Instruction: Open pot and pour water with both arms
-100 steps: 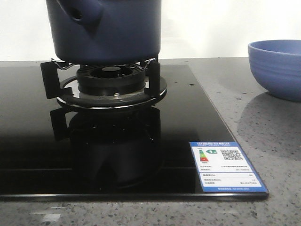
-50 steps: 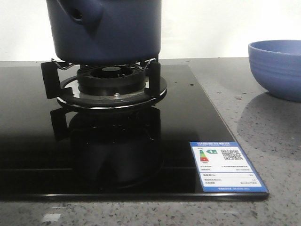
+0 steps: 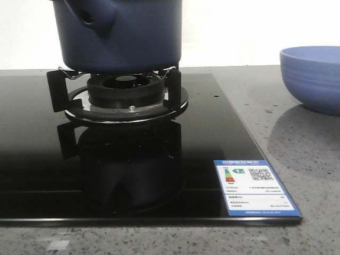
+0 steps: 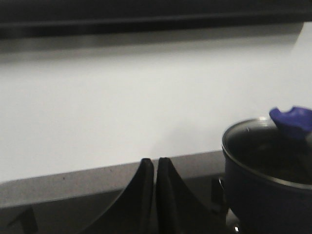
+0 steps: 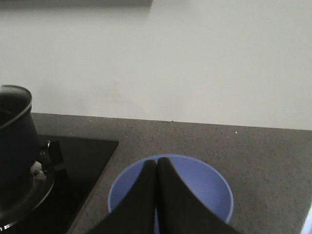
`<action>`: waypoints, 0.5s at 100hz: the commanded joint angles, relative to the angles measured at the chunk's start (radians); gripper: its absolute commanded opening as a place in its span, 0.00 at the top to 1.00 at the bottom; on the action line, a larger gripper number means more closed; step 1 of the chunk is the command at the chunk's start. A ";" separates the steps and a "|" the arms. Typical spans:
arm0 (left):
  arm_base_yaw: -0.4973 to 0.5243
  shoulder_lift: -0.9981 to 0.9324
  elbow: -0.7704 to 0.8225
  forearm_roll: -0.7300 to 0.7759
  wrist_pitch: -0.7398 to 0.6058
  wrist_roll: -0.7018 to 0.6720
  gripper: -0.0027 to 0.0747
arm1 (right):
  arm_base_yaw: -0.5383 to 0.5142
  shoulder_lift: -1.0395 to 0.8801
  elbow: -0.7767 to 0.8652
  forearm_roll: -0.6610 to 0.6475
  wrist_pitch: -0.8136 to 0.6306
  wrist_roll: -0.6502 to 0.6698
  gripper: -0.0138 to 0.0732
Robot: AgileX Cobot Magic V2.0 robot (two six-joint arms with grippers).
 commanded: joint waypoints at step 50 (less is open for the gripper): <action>-0.040 -0.310 0.219 -0.056 -0.042 0.013 0.99 | 0.001 -0.321 0.273 0.089 -0.078 0.014 0.91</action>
